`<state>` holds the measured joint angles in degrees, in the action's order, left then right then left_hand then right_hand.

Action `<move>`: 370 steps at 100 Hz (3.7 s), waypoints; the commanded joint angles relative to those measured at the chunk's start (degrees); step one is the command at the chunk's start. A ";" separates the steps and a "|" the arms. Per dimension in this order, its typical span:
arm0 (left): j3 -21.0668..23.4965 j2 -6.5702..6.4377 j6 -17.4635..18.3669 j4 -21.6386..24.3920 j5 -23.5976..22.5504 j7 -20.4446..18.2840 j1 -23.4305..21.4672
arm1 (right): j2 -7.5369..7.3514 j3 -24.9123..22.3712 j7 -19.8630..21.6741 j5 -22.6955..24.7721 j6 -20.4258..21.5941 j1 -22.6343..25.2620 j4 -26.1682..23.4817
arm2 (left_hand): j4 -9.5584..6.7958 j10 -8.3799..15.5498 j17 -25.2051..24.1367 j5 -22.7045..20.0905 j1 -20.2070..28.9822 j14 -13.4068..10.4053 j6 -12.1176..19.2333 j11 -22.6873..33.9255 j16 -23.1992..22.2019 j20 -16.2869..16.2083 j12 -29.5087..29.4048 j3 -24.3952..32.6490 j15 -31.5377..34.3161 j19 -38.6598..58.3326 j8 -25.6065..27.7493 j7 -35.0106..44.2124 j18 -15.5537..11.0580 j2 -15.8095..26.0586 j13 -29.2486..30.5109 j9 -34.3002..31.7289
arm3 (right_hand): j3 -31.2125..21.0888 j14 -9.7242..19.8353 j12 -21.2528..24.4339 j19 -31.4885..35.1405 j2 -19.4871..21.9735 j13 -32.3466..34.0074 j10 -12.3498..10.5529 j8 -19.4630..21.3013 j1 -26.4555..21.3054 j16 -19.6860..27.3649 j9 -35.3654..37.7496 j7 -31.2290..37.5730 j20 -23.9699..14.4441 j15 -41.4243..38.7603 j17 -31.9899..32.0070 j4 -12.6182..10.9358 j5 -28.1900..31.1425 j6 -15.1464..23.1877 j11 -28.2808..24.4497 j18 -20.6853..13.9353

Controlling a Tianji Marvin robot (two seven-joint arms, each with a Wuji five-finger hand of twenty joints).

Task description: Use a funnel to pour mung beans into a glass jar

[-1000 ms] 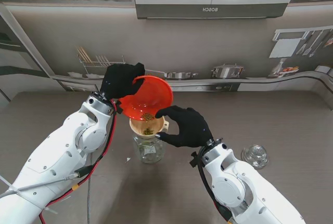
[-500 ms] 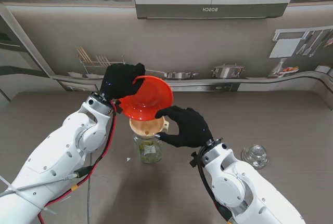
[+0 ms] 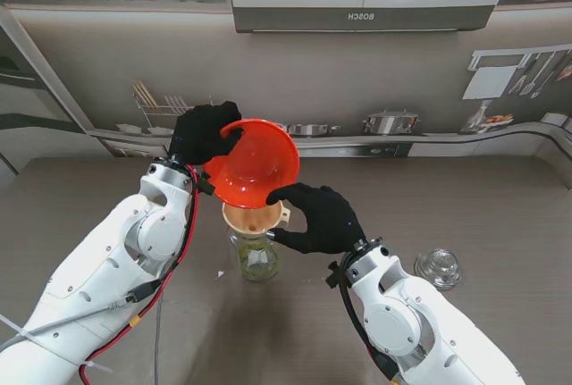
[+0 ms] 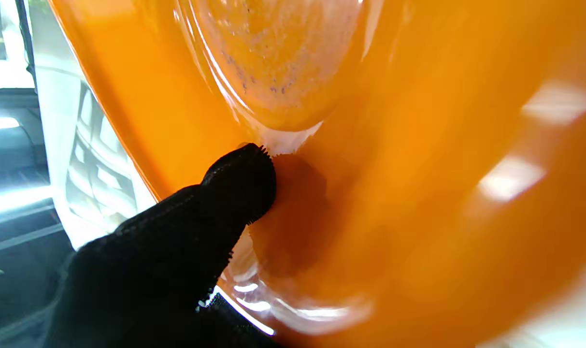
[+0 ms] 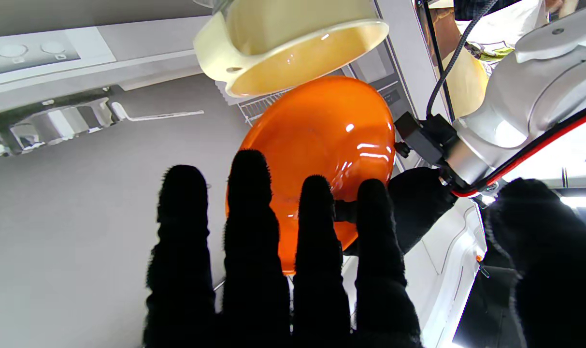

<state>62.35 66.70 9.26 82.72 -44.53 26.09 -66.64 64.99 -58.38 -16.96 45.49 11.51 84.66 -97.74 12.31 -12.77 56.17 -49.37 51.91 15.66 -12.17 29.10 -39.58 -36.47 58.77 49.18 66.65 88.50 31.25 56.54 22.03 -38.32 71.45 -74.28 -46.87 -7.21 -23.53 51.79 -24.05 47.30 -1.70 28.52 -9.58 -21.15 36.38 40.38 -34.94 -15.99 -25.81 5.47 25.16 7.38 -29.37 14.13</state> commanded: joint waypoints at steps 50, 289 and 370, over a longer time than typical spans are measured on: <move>3.33 1.42 -9.41 3.24 13.50 -10.49 -1.81 | 0.04 0.02 1.24 -0.11 -0.03 0.18 -0.18 | -0.50 -1.33 2.33 -1.97 4.66 1.46 2.27 0.52 0.33 0.27 -0.53 3.90 1.39 0.25 0.91 2.97 0.00 2.56 1.11 -2.78 | -0.13 -0.01 0.51 -0.83 1.21 -0.92 -0.56 -0.68 1.75 0.57 -1.22 -0.13 0.09 0.29 0.82 -1.00 -1.17 0.19 0.10 1.53; 18.43 4.45 -32.07 -1.44 32.99 -9.26 -17.34 | -0.09 -0.01 2.40 -0.63 -0.37 0.01 0.30 | -1.34 -3.95 0.43 -3.76 6.65 6.13 -0.08 -0.21 -0.05 -0.47 -0.26 3.26 0.30 0.05 3.08 -0.86 4.72 2.34 0.81 -2.74 | -0.29 0.02 0.49 -0.68 1.33 -0.73 -0.60 -0.63 1.76 0.53 -1.23 -0.06 0.08 0.16 0.75 -1.01 -1.30 0.12 -0.04 1.43; 15.47 4.95 -34.24 -8.42 32.97 -9.23 -13.77 | -0.13 -0.44 2.96 -1.24 -0.16 0.18 0.43 | -2.44 -5.55 -10.11 -2.49 7.81 7.68 0.28 -4.92 -3.57 -1.44 3.13 -0.18 -10.30 -1.24 2.23 -1.14 4.00 3.92 -1.57 3.33 | -0.41 0.10 0.49 -0.66 1.46 -0.63 -0.50 -0.62 1.79 0.51 -1.06 0.02 0.08 0.11 0.75 -1.00 -1.21 0.13 -0.11 1.50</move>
<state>78.01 71.20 -24.62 74.73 -11.04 17.50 -80.64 64.80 -58.85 -14.82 44.24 11.23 84.52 -97.26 12.26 -17.11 47.45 -50.27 54.92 21.47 -15.60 24.41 -42.13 -37.13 60.73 46.87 56.63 87.55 32.52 52.05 27.62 -38.25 69.83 -71.83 -46.87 -7.21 -23.52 51.79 -24.04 47.30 -1.70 28.52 -9.48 -21.15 36.38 40.38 -34.94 -15.99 -25.81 5.47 25.15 7.38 -29.37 14.14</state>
